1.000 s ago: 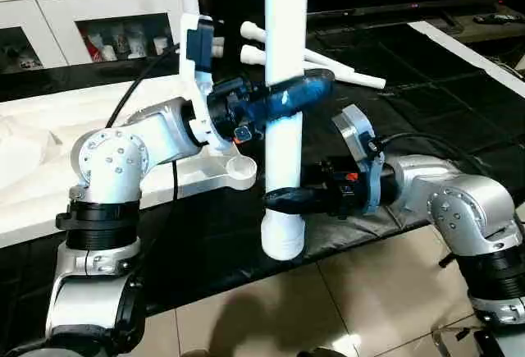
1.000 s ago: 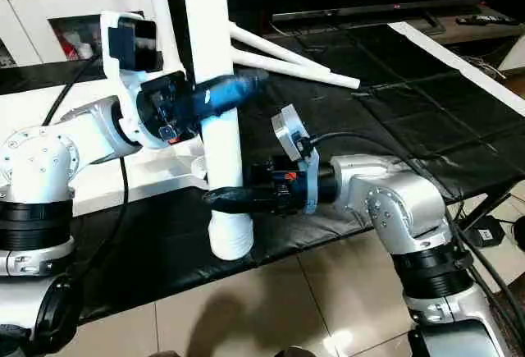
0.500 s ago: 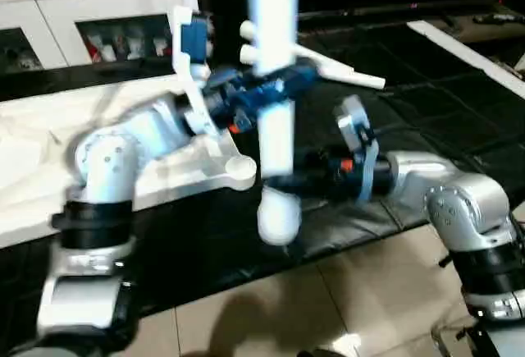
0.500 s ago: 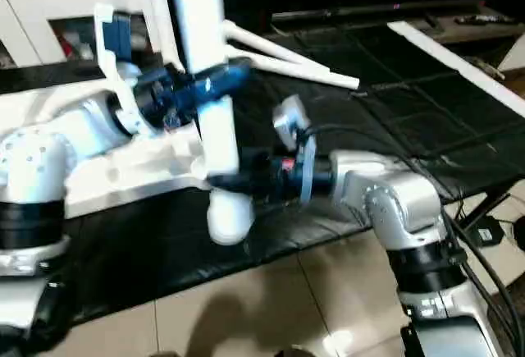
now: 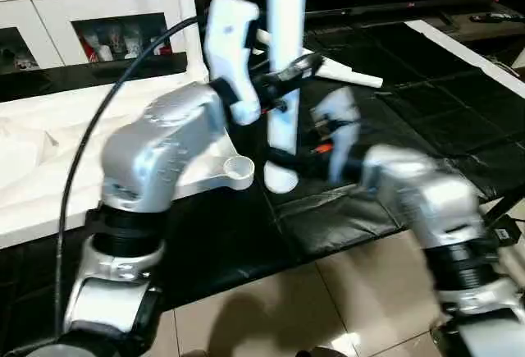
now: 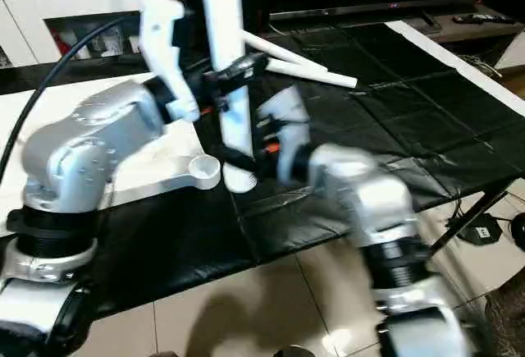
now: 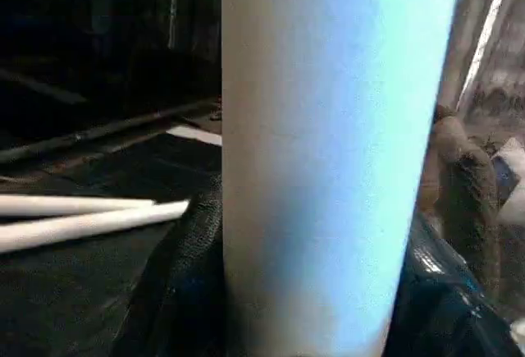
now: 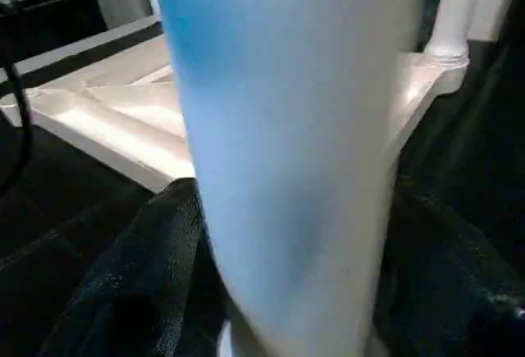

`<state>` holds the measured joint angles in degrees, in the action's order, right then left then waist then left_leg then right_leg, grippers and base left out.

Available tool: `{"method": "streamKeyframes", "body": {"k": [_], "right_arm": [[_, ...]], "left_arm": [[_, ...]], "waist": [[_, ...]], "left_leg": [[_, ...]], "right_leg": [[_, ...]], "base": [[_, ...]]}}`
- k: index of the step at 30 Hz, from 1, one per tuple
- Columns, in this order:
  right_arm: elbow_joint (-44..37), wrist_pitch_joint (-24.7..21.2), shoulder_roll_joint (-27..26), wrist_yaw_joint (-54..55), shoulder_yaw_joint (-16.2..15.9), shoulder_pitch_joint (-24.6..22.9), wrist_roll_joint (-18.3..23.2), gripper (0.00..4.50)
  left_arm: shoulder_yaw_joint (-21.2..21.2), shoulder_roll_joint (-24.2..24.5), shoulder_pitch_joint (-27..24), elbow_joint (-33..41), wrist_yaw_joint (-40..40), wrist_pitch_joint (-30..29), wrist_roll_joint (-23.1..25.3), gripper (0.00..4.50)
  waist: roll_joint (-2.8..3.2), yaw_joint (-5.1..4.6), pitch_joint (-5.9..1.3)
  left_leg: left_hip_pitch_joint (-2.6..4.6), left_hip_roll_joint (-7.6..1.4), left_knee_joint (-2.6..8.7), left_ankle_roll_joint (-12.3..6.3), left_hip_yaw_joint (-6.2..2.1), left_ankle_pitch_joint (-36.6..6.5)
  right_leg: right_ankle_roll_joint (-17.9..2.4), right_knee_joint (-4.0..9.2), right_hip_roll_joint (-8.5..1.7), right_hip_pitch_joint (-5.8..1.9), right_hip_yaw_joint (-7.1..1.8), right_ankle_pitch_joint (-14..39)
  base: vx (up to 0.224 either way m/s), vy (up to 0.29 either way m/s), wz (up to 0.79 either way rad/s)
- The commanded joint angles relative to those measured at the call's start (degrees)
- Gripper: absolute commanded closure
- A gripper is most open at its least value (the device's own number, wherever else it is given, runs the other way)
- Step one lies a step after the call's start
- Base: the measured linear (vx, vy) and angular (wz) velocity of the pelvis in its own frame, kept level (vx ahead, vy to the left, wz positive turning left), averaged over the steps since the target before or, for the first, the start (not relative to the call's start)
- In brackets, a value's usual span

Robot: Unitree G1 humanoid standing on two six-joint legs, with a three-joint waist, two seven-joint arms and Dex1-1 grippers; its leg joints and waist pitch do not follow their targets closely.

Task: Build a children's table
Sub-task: Move to table

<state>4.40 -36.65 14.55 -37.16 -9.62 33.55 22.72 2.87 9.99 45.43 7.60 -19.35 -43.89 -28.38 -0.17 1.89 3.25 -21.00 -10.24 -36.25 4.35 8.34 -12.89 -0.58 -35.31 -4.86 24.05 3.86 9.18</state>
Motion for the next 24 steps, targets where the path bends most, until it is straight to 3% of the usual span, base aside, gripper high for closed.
{"method": "streamKeyframes", "body": {"k": [1,2,5,8,17,24], "right_arm": [[1.94,-0.29,-1.07,3.71,0.62,1.43,-1.29,1.12],[3.37,-0.15,-2.24,5.3,1.2,1.68,-1.85,1.39],[5.25,0.45,-3.55,6.96,2.14,2.05,-2.2,1.46],[5.51,0.77,-4.11,7.28,2.28,2.26,-2.52,1.85],[5.17,1.46,-4.9,6.85,2.16,2.58,-2.08,2.28],[5.01,2.11,-4.99,5.22,2.31,2.44,-1.98,2.43]], "left_arm": [[-0.13,-0.25,1.49,-0.39,2.06,1.04,1.77,2.7],[-0.29,-0.63,1.69,-0.61,2.56,0.94,1.79,2.7],[-0.07,-0.6,1.68,-0.55,2.09,0.46,1.87,2.7],[0.22,-0.5,1.48,-0.5,2.3,0.48,2.68,2.7],[-0.03,-0.53,1.9,-1.8,2.58,1.17,3.66,2.7],[-0.93,-0.78,1.97,-2.1,2.58,0.86,3.76,2.7]], "waist": [[-0.59,-0.09,-4.22],[-0.54,-0.03,-4.25],[-0.44,-0.08,-4.41],[-0.33,-0.02,-4.5],[-0.36,-0.03,-4.3],[-0.32,0.03,-4.4]], "left_leg": [[-0.56,-1.39,4.04,-1.63,0.48,-0.65],[-0.44,-1.38,4.02,-1.35,0.5,-0.76],[-0.5,-1.38,4.02,-1.42,0.43,0.06],[-0.47,-1.39,3.93,-2.03,0.41,1.21],[-0.4,-1.46,4.12,-1.72,0.42,-0.82],[-0.43,-1.44,4.03,-2.07,0.43,0.13]], "right_leg": [[-11.37,3.59,-2.3,-4.18,-2.27,11.98],[-11.24,3.59,-2.29,-4.16,-2.26,11.97],[-11.88,3.23,-2.21,-4.2,-2.26,9.19],[-12.72,2.96,-2.23,-4.31,-2.25,6.25],[-12.46,3.23,-2.36,-4.32,-2.3,8.74],[-12.98,3.07,-2.36,-4.36,-2.31,6.95]], "base": [[0.0,0.0,0.0],[0.0,0.0,0.0],[0.0,0.0,0.0],[0.0,0.0,0.0],[0.0,0.0,0.0],[0.0,0.0,0.0]]}}
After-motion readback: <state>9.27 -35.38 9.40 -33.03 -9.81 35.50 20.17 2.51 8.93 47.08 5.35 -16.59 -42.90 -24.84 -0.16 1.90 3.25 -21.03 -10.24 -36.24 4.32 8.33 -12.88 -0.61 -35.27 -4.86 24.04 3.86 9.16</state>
